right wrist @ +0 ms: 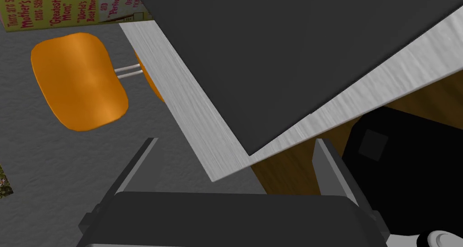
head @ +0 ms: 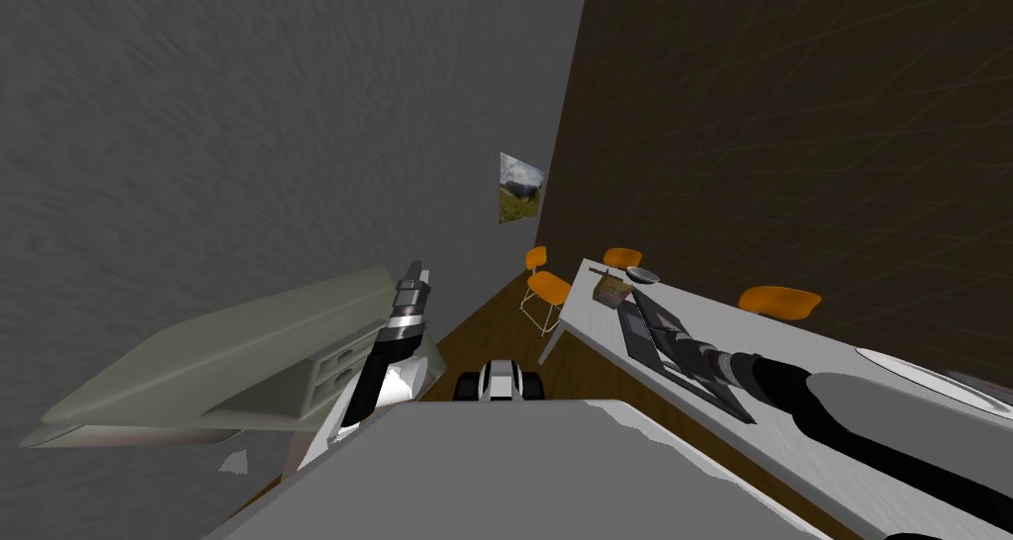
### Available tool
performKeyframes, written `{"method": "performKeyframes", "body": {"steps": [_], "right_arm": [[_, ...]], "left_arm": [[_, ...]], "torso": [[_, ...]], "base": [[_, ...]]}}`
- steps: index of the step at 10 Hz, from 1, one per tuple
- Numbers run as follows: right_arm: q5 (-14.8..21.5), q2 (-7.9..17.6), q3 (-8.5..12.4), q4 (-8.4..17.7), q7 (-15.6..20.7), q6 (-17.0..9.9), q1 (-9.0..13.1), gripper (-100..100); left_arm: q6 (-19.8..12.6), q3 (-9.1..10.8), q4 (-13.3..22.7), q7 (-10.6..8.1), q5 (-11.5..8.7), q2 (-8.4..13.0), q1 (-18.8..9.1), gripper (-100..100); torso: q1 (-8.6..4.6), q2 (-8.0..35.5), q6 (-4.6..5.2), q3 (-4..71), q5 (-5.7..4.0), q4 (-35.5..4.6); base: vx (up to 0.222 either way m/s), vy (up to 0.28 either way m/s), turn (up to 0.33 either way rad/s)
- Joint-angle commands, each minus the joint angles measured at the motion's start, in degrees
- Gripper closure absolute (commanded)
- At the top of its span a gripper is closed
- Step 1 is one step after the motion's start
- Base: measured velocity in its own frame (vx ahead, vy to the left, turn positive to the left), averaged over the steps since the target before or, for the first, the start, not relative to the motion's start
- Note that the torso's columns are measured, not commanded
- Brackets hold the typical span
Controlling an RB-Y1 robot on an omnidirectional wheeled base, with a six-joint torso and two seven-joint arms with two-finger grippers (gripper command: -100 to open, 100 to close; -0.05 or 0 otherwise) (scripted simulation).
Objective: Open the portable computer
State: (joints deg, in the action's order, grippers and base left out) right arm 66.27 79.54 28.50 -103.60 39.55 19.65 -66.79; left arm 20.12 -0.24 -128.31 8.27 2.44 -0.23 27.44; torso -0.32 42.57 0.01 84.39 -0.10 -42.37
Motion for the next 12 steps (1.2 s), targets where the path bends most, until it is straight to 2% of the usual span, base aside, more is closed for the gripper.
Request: {"method": "performKeyframes", "body": {"steps": [1, 7, 8, 9, 12], "right_arm": [[-0.32, 2.13, 3.13, -0.33, -1.86, 1.30, -1.13, -100], [-1.51, 6.89, 10.38, 0.06, -4.80, 5.73, -2.66, -100], [-1.50, 5.94, 9.83, 0.11, -4.00, 5.58, -2.49, -100], [-1.52, 5.97, 10.03, 0.11, -4.08, 5.82, -2.54, 0], [-1.52, 5.97, 10.01, 0.11, -4.08, 5.80, -2.54, 0]], "left_arm": [[0.00, 0.00, 0.00, 0.00, 0.00, 0.00, 0.00, 0], [0.00, 0.00, 0.00, 0.00, 0.00, 0.00, 0.00, 0], [0.00, 0.00, 0.00, 0.00, 0.00, 0.00, 0.00, 0], [0.00, 0.00, 0.00, 0.00, 0.00, 0.00, 0.00, 0], [0.00, 0.00, 0.00, 0.00, 0.00, 0.00, 0.00, 0]], "torso": [[0.14, -0.05, 0.00, 0.02, 0.04, 0.01], [0.31, -0.30, -0.02, 0.19, 0.10, 0.09], [0.30, -0.27, -0.01, 0.17, 0.09, 0.08], [0.26, -0.27, -0.02, 0.17, 0.07, 0.08], [0.31, -0.29, -0.01, 0.18, 0.10, 0.08]], "base": [[-0.025, -0.007, -0.078], [-0.010, 0.017, -0.088], [-0.002, 0.009, -0.017], [0.000, 0.000, 0.000], [0.000, 0.000, 0.000]]}}
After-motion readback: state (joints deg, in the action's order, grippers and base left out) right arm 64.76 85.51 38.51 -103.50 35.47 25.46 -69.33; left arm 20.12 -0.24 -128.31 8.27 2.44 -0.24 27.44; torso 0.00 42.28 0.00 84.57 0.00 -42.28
